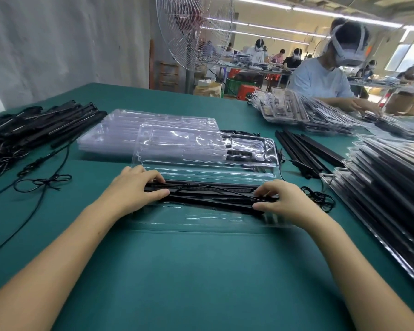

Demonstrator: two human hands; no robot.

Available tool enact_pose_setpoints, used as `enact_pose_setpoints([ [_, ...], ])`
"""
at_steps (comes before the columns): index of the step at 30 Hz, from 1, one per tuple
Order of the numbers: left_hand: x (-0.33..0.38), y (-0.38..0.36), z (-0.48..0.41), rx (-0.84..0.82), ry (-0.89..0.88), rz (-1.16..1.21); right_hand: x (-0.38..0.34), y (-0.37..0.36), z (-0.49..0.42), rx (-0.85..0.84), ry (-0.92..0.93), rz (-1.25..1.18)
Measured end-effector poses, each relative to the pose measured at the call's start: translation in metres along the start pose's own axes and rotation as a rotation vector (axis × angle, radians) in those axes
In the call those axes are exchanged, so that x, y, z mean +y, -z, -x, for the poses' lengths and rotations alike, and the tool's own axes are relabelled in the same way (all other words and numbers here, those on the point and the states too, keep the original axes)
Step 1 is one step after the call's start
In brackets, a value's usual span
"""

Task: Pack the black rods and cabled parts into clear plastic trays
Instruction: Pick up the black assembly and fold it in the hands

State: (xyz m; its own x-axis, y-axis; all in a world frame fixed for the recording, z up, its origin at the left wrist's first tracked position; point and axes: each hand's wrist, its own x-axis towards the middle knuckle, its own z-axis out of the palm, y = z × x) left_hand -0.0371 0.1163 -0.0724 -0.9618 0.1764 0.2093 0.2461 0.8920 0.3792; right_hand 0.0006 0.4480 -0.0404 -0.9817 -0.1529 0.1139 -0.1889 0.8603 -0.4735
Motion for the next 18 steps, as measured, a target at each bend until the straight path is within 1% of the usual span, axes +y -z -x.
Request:
enact_pose_setpoints([
  [6, 0.004, -0.002, 0.002, 0.011, 0.013, -0.079, -0.004, -0.009, 0.0, 0.051, 0.046, 0.078],
  [9, 0.006, -0.003, 0.003, 0.016, 0.011, -0.098, -0.01, -0.015, -0.002, 0.036, 0.082, 0.116],
  [11, 0.007, -0.003, 0.003, 0.014, 0.011, -0.11, -0.014, -0.02, -0.002, 0.067, 0.096, 0.15],
  [14, 0.008, -0.002, 0.002, 0.001, 0.028, -0.103, -0.016, -0.026, -0.004, 0.118, 0.068, 0.109],
  [16, 0.008, -0.002, 0.002, -0.007, 0.036, -0.108, -0.018, -0.026, -0.006, 0.111, 0.035, 0.068],
  [18, 0.01, -0.003, 0.002, -0.001, 0.037, -0.132, -0.018, -0.025, -0.006, 0.102, 0.023, 0.087],
])
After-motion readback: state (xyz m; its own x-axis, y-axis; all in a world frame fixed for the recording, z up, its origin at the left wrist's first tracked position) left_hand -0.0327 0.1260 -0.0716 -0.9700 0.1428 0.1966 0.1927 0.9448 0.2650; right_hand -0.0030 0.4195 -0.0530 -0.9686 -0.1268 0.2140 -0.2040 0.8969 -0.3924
